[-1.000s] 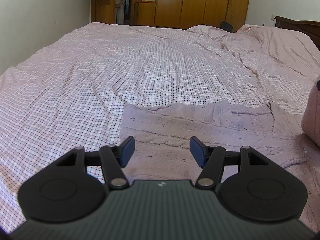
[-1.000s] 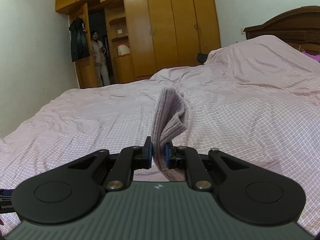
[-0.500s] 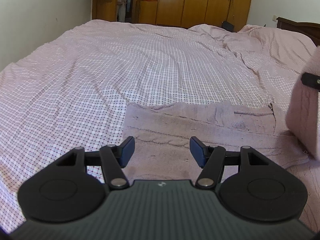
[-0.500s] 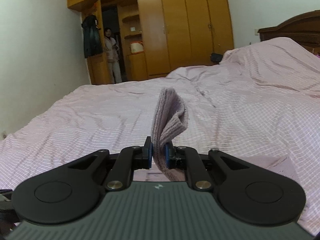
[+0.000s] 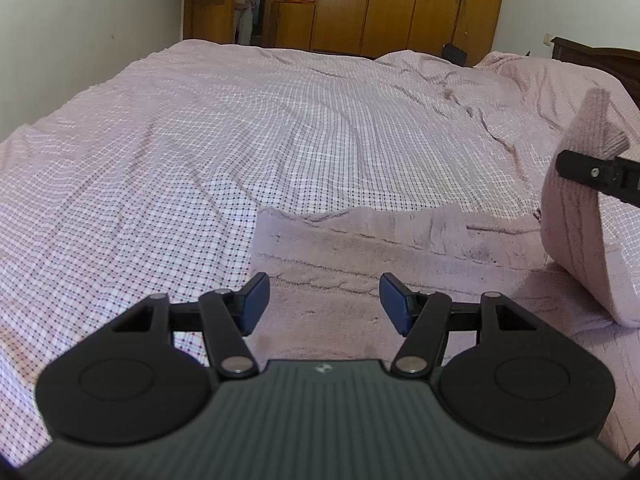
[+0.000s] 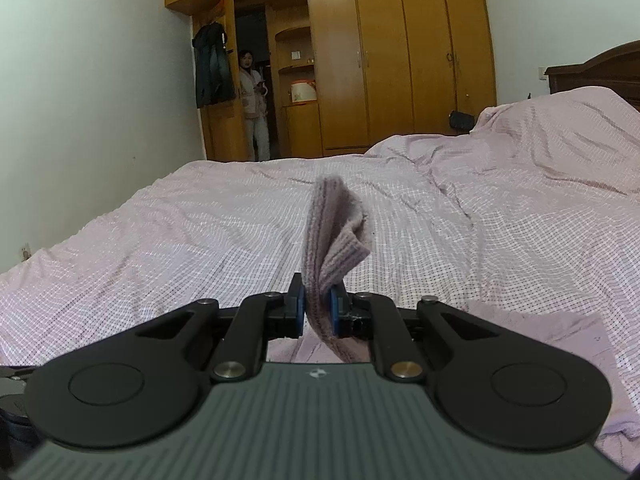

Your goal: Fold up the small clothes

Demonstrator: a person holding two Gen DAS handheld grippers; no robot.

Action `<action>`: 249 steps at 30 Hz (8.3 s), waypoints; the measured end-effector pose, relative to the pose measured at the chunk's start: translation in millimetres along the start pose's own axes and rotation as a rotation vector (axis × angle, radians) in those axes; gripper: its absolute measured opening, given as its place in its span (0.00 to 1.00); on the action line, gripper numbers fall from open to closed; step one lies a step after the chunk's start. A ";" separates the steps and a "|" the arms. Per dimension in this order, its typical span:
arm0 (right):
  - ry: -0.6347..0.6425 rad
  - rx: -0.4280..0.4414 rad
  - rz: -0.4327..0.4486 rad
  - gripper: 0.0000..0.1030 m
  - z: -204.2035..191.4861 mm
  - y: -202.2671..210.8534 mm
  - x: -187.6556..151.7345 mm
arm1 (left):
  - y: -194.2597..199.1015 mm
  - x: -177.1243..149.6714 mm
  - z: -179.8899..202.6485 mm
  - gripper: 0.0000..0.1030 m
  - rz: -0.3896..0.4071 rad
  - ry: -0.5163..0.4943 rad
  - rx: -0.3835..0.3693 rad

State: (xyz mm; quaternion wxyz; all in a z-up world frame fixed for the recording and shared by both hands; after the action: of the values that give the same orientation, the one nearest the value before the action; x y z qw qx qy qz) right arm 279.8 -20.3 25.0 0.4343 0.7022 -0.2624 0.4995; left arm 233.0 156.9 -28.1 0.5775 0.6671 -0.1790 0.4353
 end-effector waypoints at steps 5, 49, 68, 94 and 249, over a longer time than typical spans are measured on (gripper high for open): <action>0.012 0.012 -0.030 0.13 -10.1 -7.9 -9.8 | -0.2 -1.3 0.0 0.61 -0.003 0.004 -0.002; 0.031 0.242 -0.377 0.76 -28.6 -66.6 -73.6 | -1.8 1.7 -20.6 0.64 -0.023 0.082 -0.008; -0.270 -0.110 0.122 0.07 79.1 -16.6 -18.8 | 0.9 3.0 -22.8 0.64 -0.022 0.097 -0.011; -0.457 0.092 0.031 0.31 103.2 -24.0 -37.9 | -2.8 0.1 -19.7 0.64 -0.036 0.089 -0.019; -0.294 -0.148 -0.209 0.22 280.1 27.3 -97.7 | 37.4 -56.0 12.3 0.74 -0.108 -0.035 -0.141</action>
State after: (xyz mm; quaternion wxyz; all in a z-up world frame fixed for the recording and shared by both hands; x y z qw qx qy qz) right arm 355.1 -284.1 -91.0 0.4913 0.7571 -0.2846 0.3232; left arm 178.8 120.6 -48.7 0.6423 0.6411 -0.1832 0.3781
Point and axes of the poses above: each gripper's, at about its wrist camera, not at the fingertips, and y roughly against the way its jaws point, z to its right, x to its top, the point moved 1 cm from there along -y, roughly the way its jaws point, and after that the axes turned 6 degrees about x, right-handed, at the moved point
